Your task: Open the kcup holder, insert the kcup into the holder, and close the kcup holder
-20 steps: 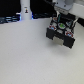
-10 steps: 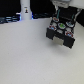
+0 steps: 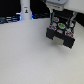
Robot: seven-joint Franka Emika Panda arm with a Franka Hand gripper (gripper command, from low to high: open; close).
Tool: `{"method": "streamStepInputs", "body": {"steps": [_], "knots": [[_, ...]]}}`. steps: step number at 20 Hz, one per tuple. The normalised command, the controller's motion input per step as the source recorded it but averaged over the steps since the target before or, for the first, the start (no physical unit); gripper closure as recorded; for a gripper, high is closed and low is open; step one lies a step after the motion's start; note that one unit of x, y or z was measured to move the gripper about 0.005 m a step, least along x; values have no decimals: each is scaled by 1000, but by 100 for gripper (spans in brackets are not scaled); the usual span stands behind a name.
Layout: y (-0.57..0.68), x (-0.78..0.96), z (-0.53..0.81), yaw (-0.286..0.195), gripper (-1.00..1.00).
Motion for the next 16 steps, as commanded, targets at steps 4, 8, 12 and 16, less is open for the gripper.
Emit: {"method": "streamStepInputs", "body": {"steps": [4, 8, 12, 16], "knots": [[-210, 707, -25, 38, -100], [-98, 492, -234, 63, -100], [73, 318, -299, 109, -100], [191, 214, -176, 179, -100]]}}
